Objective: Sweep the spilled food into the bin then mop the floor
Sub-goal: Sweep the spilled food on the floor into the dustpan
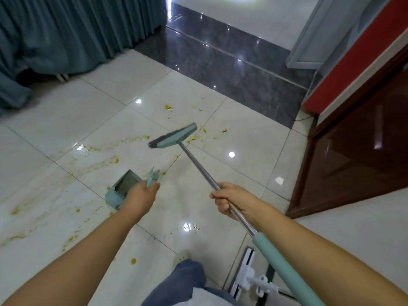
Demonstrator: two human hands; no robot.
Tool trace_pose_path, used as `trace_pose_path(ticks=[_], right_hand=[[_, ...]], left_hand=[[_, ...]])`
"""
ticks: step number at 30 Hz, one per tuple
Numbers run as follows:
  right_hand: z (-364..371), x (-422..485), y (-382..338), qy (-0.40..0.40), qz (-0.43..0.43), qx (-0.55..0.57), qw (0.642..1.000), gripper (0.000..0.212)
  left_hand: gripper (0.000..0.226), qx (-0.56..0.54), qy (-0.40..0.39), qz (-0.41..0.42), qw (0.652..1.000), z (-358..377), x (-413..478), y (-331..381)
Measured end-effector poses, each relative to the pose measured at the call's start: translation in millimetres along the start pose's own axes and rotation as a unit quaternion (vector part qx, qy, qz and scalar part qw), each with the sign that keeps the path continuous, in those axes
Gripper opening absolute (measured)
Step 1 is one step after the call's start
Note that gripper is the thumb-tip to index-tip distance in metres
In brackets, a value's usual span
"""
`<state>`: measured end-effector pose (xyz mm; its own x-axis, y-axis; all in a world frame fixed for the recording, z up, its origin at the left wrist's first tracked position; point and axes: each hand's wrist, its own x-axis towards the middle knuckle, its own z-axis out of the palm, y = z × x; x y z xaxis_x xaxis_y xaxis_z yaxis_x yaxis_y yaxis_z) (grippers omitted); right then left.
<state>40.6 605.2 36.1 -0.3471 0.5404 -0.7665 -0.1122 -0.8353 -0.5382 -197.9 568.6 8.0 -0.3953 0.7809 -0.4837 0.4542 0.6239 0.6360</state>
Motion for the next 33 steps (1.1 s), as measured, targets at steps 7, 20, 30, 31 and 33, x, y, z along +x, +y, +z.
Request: trace_pose_path(ticks=[7, 20, 30, 31, 33], right_hand=[[-49, 57, -69, 0.078, 0.091, 0.185, 0.975, 0.022], [-206, 172, -224, 0.12, 0.186, -0.125, 0.967, 0.013], [-246, 238, -343, 0.039, 0.301, -0.171, 0.938, 0.02], [-244, 242, -345, 0.032, 0.315, -0.179, 0.931, 0.019], [-240, 250, -347, 0.017, 0.336, -0.185, 0.923, 0.02]], left_hand=[[0.031, -0.096, 0.003, -0.055, 0.994, 5, 55, 34], [0.031, -0.122, 0.096, -0.088, 0.984, 97, 158, 163], [0.027, -0.147, 0.218, -0.153, 0.953, 136, 189, 229], [0.027, -0.158, 0.23, -0.164, 0.946, 135, 187, 228], [0.026, -0.194, 0.251, -0.184, 0.93, 130, 183, 224]])
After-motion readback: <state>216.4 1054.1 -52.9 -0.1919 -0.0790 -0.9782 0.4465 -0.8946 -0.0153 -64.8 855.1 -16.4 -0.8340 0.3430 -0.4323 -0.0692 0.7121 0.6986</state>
